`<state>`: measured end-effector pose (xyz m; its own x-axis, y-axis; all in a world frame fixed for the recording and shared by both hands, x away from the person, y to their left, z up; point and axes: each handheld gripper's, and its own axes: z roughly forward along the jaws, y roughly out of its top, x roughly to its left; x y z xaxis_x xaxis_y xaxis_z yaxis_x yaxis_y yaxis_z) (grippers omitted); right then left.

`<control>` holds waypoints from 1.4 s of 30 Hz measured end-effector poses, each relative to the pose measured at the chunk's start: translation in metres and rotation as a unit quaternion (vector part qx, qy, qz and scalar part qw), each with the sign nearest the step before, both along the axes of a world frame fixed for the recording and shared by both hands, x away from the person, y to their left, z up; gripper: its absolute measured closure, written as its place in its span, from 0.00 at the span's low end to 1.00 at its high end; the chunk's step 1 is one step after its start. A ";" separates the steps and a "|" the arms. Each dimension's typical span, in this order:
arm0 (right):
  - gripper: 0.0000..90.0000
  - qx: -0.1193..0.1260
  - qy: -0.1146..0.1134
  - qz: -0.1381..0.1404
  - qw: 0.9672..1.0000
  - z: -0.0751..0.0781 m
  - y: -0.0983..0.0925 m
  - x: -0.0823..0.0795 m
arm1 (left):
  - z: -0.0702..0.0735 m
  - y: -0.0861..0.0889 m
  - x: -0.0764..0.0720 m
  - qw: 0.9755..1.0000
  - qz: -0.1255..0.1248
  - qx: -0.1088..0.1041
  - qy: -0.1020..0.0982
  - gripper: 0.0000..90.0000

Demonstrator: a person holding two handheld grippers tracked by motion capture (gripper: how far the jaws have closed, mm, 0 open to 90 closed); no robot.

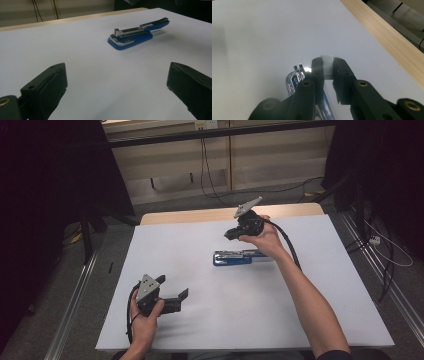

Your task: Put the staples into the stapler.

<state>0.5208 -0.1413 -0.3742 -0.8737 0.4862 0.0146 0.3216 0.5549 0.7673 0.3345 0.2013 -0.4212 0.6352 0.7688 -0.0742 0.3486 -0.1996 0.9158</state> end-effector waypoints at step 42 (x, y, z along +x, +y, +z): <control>0.88 -0.070 0.047 0.102 0.991 -0.021 0.043 0.008 | -0.001 0.000 0.001 1.000 -0.006 0.004 0.002 0.04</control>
